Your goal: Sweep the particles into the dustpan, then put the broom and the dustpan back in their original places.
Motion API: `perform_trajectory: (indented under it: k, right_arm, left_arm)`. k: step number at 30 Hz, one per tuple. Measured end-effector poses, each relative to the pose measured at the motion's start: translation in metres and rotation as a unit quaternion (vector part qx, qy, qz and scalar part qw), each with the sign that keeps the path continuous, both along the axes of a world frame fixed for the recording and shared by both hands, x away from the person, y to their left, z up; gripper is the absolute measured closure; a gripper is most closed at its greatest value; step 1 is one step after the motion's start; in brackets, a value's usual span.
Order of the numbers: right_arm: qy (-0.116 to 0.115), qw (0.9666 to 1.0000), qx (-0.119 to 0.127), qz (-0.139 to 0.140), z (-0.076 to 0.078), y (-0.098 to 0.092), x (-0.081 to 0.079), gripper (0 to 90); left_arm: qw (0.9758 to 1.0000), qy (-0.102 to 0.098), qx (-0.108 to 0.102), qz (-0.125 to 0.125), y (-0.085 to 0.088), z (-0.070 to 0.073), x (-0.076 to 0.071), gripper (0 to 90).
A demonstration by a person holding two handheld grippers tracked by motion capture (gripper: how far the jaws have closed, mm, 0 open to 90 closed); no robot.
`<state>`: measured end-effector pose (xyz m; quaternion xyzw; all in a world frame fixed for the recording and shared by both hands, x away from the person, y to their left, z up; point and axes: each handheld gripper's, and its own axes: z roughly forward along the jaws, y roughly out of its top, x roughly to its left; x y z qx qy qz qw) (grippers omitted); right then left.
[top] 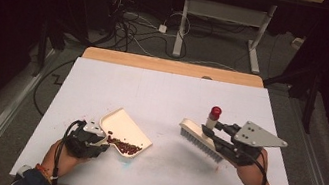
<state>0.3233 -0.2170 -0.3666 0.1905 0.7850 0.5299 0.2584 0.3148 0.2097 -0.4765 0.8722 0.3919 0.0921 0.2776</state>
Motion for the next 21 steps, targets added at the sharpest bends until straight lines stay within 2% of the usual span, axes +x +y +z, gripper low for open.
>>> perform_trajectory:
  k: [6,8,10,12,15,21]
  right_arm:
    - [0.023,0.9997,-0.004,0.001,0.001,-0.033,-0.008,70.0]
    - [0.033,0.9994,0.005,0.002,0.001,-0.042,-0.012,69.9]
    - [0.037,0.9993,0.003,0.005,0.001,-0.049,-0.015,69.9]
    - [0.043,0.9990,-0.006,0.006,0.001,-0.055,-0.018,69.9]
    - [0.054,0.9984,-0.008,0.013,0.001,-0.063,-0.021,69.9]
    - [0.097,0.9945,-0.015,0.036,-0.003,-0.076,-0.020,69.8]
  left_arm:
    - [0.9999,0.000,-0.002,0.011,0.000,-0.003,0.000,63.6]
    - [0.9999,-0.002,0.000,0.013,0.000,-0.003,-0.001,63.6]
    - [0.9999,-0.002,0.001,0.014,0.001,-0.003,0.000,63.6]
    - [0.9997,-0.003,-0.002,0.022,0.003,-0.003,0.003,63.6]
    - [0.9992,-0.010,-0.005,0.038,0.005,-0.003,0.007,63.6]
    - [0.9975,-0.016,-0.011,0.068,0.009,-0.004,0.012,63.6]
